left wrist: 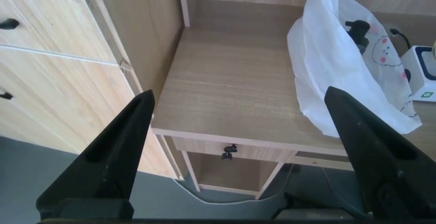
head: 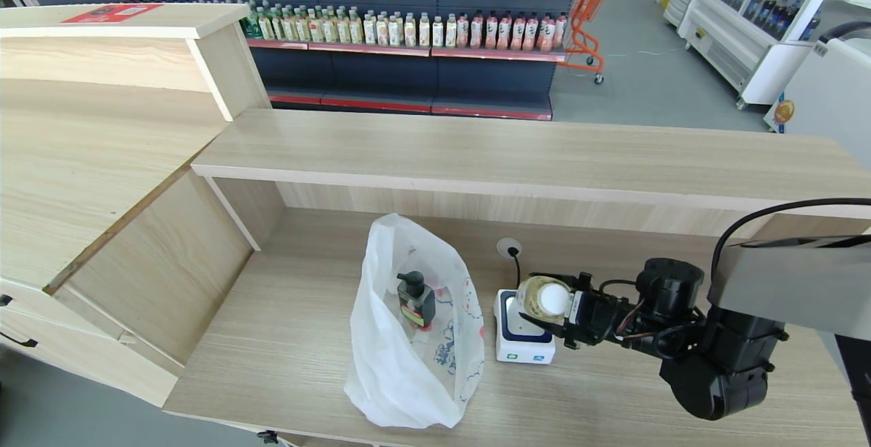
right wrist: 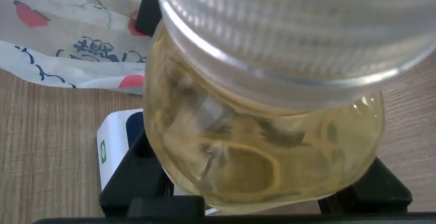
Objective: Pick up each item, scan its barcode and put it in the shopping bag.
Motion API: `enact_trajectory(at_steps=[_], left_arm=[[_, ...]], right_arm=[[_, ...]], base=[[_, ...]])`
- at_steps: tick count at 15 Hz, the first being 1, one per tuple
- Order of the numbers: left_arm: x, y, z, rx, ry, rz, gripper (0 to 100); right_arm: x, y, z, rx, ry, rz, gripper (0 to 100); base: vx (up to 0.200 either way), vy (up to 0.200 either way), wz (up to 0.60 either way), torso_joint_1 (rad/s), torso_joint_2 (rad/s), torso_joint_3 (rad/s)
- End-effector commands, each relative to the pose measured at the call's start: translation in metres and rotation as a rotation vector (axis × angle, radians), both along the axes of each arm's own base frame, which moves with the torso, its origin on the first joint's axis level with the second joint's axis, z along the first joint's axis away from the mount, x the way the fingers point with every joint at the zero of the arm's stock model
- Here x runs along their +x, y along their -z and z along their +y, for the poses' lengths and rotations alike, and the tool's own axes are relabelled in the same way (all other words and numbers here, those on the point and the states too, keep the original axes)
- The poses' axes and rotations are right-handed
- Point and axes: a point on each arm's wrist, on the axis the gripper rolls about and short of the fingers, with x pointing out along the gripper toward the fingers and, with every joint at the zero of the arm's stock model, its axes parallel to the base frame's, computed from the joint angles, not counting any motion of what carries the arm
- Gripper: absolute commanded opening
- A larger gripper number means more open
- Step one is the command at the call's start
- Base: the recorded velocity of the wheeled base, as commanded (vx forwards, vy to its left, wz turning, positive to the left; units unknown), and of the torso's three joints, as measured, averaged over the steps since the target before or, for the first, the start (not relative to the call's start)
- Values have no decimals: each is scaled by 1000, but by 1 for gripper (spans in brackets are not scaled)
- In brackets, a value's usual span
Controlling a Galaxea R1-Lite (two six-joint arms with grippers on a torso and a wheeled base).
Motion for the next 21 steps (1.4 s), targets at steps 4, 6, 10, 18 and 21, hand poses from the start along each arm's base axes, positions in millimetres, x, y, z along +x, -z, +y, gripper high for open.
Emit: enact_trajectory(at_steps=[4,6,10,18,21], left_arm=[[0,0,0,0,0,1,100],[0,0,0,0,0,0,100],[0,0,0,0,0,0,100],[0,0,0,0,-2,0,100],[0,0,0,0,0,0,100]], right_arm=[[6,10,2,-3,1,11,0],[6,10,0,-3,4,12,0],[4,-7,-7,59,30,49,0],[-110,-112,-38,445,169,371,0],[-128,-106,-28,657,343,588,0]], base=[[0,0,0,0,0,0],[0,0,0,0,0,0],[0,0,0,0,0,0],[0,0,0,0,0,0],[0,0,0,0,0,0]])
